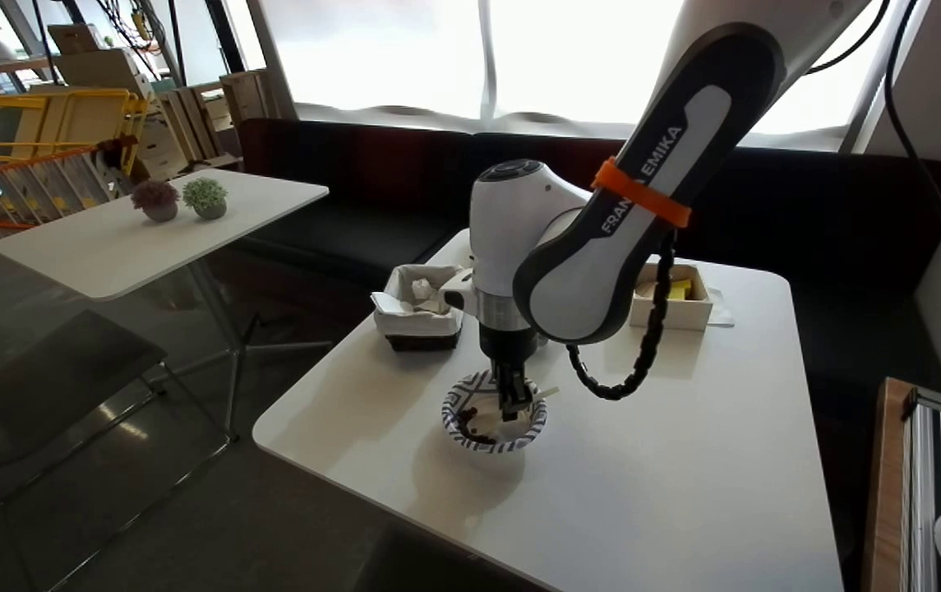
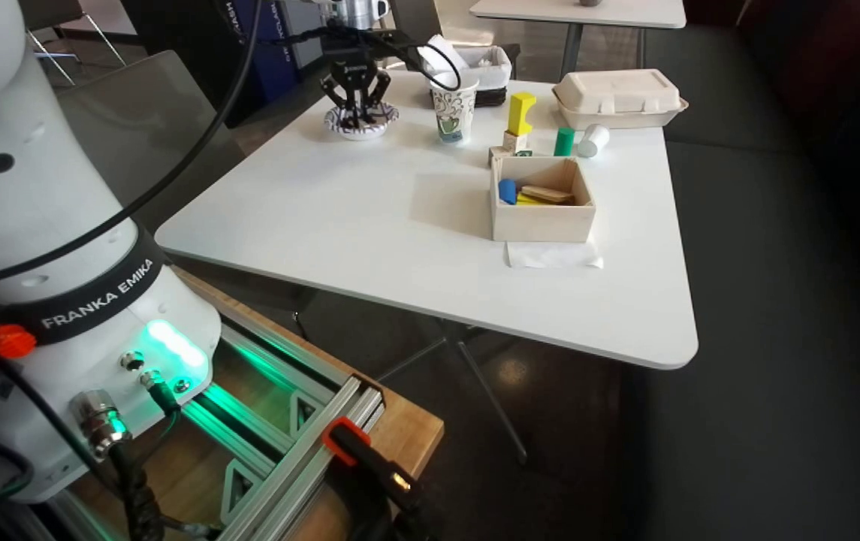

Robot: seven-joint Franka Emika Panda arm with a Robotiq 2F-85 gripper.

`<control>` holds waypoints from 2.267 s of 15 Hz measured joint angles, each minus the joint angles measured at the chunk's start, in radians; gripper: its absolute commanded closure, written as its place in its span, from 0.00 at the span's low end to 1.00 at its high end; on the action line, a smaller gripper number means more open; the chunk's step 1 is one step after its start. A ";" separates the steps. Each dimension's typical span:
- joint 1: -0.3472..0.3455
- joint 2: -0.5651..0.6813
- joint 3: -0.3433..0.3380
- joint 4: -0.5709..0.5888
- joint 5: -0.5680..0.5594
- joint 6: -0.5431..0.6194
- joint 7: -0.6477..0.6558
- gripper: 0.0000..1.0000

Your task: Pick up the spoon and scoop some of the contents from the bowl and pour them in the cup

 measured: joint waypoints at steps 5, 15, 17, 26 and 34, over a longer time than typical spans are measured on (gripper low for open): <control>-0.086 0.029 0.074 0.000 0.091 0.063 -0.112 0.96; 0.018 0.011 -0.062 0.001 -0.034 0.060 0.011 0.96; 0.066 0.005 -0.106 0.006 -0.098 0.037 0.085 0.96; 0.139 0.015 -0.114 0.064 -0.175 -0.061 0.196 0.96; 0.081 0.043 -0.011 0.077 -0.072 -0.043 0.124 0.96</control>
